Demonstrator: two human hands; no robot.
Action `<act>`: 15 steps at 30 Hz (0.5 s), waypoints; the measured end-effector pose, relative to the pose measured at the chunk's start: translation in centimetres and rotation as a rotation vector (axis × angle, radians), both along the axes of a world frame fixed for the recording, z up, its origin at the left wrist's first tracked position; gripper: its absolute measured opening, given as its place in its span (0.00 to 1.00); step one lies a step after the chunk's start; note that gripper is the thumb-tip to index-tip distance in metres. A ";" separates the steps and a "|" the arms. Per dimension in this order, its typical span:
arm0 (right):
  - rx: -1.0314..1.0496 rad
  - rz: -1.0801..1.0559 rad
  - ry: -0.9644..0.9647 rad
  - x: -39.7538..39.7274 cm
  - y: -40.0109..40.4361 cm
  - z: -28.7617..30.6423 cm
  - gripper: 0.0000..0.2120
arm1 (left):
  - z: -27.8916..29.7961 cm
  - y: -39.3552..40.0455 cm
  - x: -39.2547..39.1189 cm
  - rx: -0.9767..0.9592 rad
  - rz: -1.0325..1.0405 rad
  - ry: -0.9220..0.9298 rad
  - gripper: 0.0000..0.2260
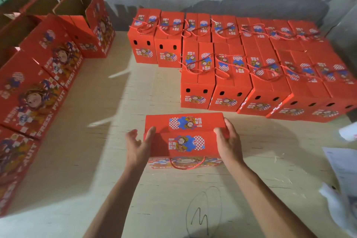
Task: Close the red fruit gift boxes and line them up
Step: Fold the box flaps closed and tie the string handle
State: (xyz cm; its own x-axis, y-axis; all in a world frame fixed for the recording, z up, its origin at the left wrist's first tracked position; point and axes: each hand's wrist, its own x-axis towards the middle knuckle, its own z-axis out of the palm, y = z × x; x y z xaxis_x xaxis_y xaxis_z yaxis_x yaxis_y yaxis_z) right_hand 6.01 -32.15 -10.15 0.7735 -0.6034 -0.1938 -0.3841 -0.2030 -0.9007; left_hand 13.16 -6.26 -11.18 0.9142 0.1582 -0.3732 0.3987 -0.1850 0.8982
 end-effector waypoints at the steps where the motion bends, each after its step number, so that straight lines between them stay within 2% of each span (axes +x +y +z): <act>1: 0.021 -0.004 -0.008 0.0 -0.1 -0.1 0.27 | -0.1 -0.1 0.0 -0.099 -0.005 0.046 0.20; 2: 0.042 -0.011 -0.012 0.1 -0.2 -0.2 0.27 | -0.2 -0.1 0.1 -0.173 -0.035 0.057 0.12; 3: 0.055 -0.019 -0.013 0.2 -0.2 -0.3 0.28 | 0.0 -0.3 0.2 -0.177 -0.062 0.028 0.08; 9: 0.040 -0.040 -0.004 0.6 -0.3 -0.5 0.16 | 0.3 -1.1 1.2 -0.105 -0.021 -0.013 0.10; 12: 0.039 -0.054 0.027 0.9 -0.2 -0.5 0.17 | -0.1 -1.2 0.8 -0.100 -0.046 -0.045 0.10; 15: 0.068 -0.026 -0.032 0.3 -0.2 -0.8 0.18 | -0.7 -0.8 -0.1 -0.124 -0.065 -0.099 0.09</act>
State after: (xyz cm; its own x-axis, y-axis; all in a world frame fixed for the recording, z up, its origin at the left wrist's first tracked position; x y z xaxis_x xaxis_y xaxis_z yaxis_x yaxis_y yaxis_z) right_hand 6.32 -32.33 -10.93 0.7639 -0.6101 -0.2103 -0.3593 -0.1314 -0.9239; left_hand 13.11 -7.01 -11.86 0.9543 0.0564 -0.2935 0.2977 -0.0926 0.9501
